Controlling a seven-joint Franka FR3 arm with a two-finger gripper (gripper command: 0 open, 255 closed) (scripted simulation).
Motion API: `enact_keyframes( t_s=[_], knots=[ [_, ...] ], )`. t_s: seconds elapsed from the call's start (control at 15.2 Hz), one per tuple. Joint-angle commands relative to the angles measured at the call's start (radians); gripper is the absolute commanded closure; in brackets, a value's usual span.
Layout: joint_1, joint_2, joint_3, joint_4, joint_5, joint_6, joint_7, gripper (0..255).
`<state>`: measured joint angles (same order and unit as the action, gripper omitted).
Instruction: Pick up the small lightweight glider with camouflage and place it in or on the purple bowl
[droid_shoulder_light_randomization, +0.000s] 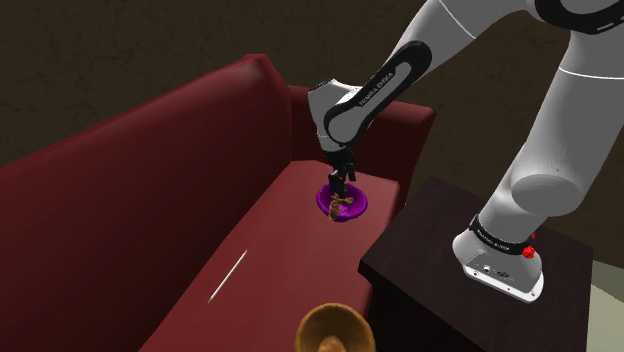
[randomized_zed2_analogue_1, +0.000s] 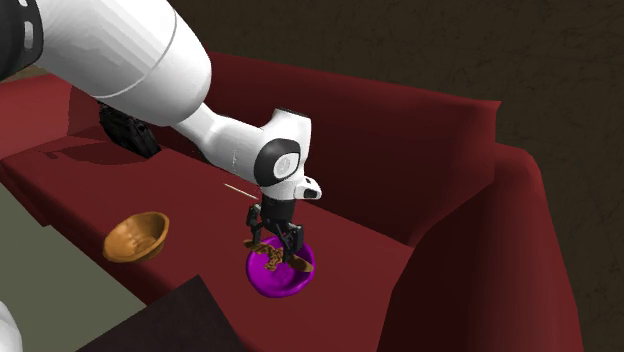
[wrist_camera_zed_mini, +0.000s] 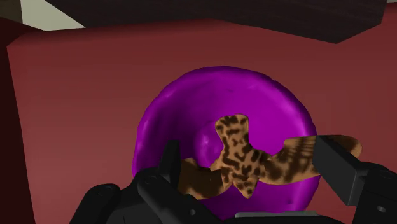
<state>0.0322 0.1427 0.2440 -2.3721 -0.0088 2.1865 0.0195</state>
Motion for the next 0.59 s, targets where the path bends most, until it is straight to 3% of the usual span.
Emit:
enact_keyframes(
  t_s=[0.0, 0.53],
  knots=[
    [-0.003, -0.036, 0.001, 0.031, 0.009, -0.067, -0.009, 0],
    [-0.004, -0.047, 0.001, 0.048, 0.012, -0.095, -0.012, 0]
  ],
)
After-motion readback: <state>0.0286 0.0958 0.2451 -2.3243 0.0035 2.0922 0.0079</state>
